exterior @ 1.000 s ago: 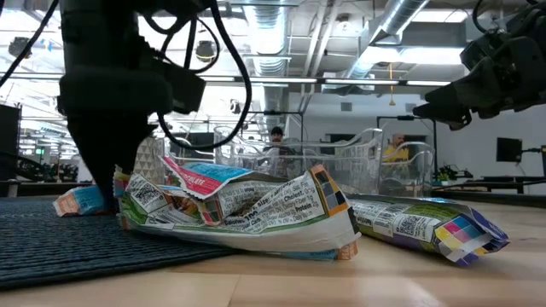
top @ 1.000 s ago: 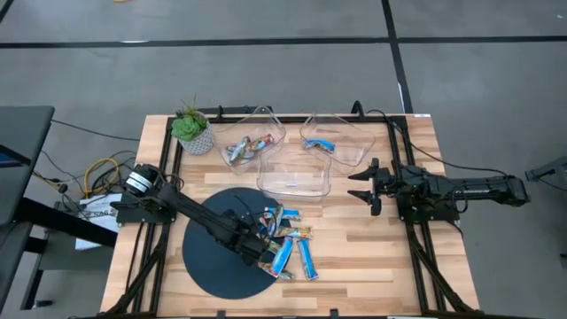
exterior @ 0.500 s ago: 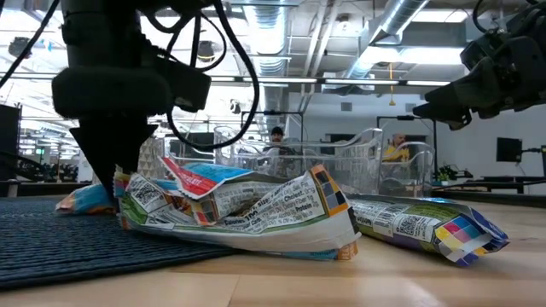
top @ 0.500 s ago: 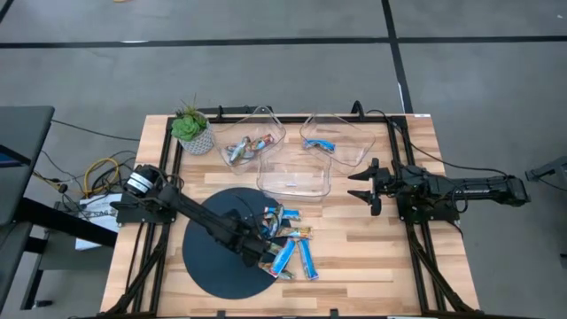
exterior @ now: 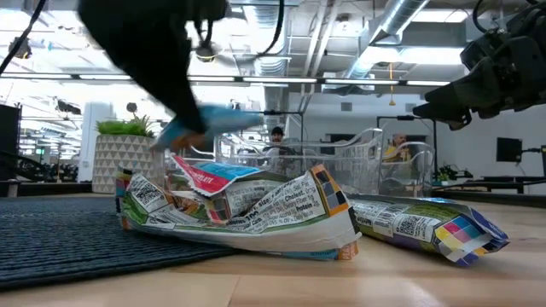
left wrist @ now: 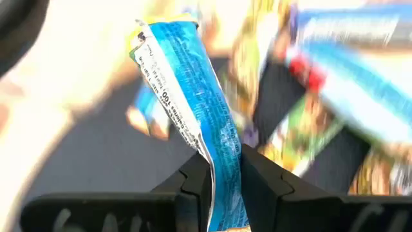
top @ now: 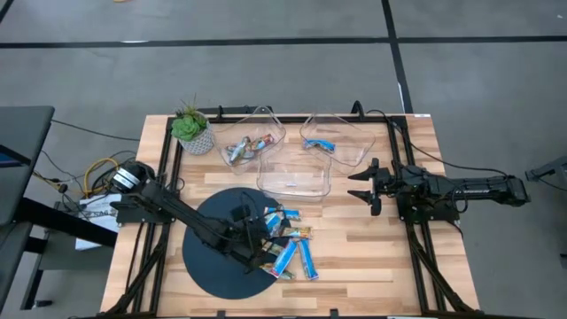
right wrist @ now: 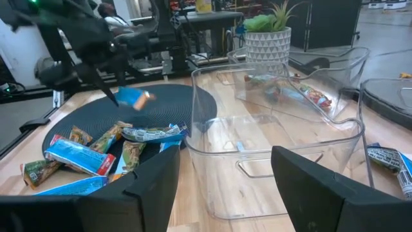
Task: Pick and place Granola Bars by type
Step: Put the yellow granola bar into the middle transparent bin, then put the blue granola bar into the right transparent bin
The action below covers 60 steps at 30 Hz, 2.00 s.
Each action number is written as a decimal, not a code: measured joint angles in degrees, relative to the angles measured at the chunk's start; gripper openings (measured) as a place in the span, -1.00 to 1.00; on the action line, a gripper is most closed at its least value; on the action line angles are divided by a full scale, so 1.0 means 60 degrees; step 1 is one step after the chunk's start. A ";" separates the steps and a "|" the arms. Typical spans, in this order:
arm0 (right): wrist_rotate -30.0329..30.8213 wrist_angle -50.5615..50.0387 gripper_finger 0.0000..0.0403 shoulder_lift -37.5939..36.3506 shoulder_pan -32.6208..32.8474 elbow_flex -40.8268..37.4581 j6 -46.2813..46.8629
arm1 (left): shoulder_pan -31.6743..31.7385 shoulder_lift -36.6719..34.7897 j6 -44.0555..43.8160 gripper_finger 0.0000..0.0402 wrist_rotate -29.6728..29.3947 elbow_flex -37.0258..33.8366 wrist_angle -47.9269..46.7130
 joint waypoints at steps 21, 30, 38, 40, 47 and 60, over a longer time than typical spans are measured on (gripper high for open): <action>0.0000 0.0000 0.19 0.0000 -0.0002 0.0000 -0.0002 | 0.2872 -0.0548 0.6288 -0.68 -0.1765 0.0000 0.4664; 0.0000 -0.0007 0.19 0.0000 0.0000 0.0000 -0.0003 | 0.4316 -0.0313 0.8566 -0.68 0.0780 0.0017 0.4398; -0.0004 -0.0032 0.19 0.0000 0.0000 0.0000 -0.0003 | 0.4866 0.0111 0.9041 -0.68 0.1667 0.0000 0.3720; -0.0004 -0.0006 0.19 0.0009 -0.0001 0.0000 -0.0002 | 0.4973 0.0233 0.8868 -0.68 0.1775 0.0000 0.3567; 0.0000 -0.0004 0.19 0.0000 0.0000 0.0000 0.0000 | 0.5193 0.0367 0.8310 -0.64 0.1876 -0.0004 0.3304; -0.0001 -0.0004 0.19 0.0001 -0.0001 0.0000 -0.0001 | 0.5086 0.0359 0.7971 -0.03 0.1285 0.0000 0.3344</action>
